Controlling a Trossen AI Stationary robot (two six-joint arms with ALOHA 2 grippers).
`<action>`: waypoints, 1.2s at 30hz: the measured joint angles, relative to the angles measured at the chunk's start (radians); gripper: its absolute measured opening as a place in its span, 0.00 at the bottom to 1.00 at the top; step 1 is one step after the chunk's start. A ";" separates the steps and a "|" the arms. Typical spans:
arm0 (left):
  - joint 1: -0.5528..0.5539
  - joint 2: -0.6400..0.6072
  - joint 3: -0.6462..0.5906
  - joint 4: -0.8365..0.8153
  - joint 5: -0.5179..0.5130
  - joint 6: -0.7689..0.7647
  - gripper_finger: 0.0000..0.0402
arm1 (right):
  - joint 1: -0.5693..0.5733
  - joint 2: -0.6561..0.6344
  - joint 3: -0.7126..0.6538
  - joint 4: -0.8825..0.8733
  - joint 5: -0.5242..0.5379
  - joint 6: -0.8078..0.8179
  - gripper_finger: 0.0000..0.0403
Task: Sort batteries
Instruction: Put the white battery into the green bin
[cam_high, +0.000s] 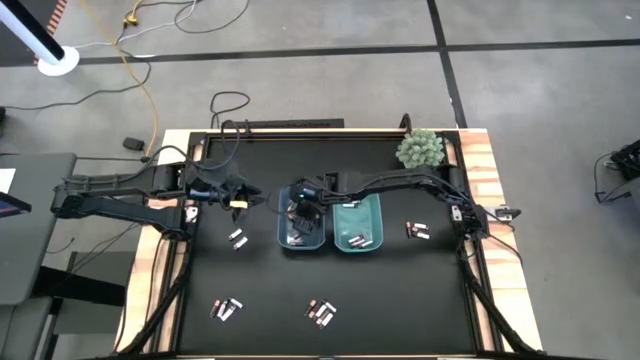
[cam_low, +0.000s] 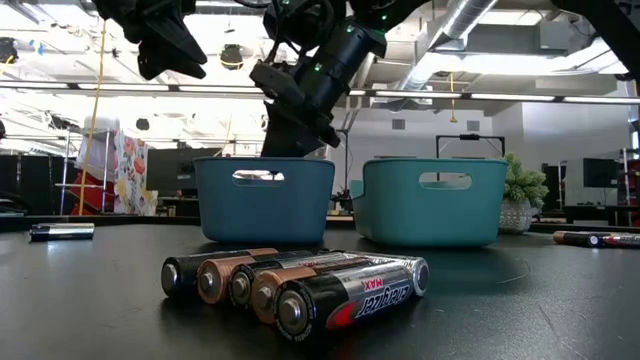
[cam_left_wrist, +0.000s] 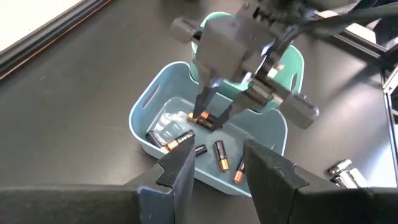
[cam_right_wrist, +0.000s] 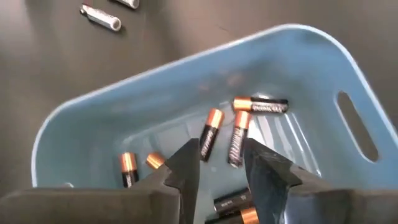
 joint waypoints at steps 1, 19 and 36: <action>0.000 0.000 0.000 0.000 0.000 0.003 0.32 | 0.000 0.003 0.000 0.002 0.000 0.000 0.36; 0.000 0.000 0.000 -0.010 0.000 0.254 0.32 | -0.008 -0.232 -0.002 -0.329 0.012 0.016 0.32; 0.000 0.000 0.000 -0.018 0.000 0.175 0.32 | 0.084 -0.860 -0.629 -0.599 0.144 0.391 0.29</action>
